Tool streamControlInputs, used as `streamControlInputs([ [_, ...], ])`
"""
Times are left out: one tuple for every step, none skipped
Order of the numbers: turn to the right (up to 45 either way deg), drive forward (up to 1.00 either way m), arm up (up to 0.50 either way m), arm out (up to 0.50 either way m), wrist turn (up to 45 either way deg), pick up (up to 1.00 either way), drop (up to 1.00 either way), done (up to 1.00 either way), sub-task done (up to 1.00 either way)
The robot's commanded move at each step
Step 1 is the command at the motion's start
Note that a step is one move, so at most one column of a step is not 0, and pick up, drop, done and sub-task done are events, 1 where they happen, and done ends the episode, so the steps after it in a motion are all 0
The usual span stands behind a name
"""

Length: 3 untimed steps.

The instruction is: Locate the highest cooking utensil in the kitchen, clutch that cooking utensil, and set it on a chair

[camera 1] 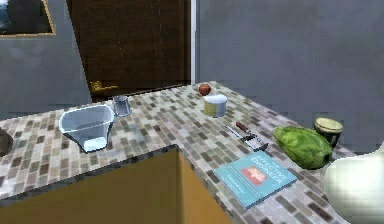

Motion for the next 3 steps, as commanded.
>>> streamControlInputs([
  [0.0,0.00,0.38,0.00,0.0,0.00,0.00,0.00,0.00],
  [0.0,0.00,0.00,0.28,0.0,0.00,0.00,0.00,0.00],
  [0.0,0.00,0.00,0.00,45.0,0.00,0.00,0.00,0.00],
])
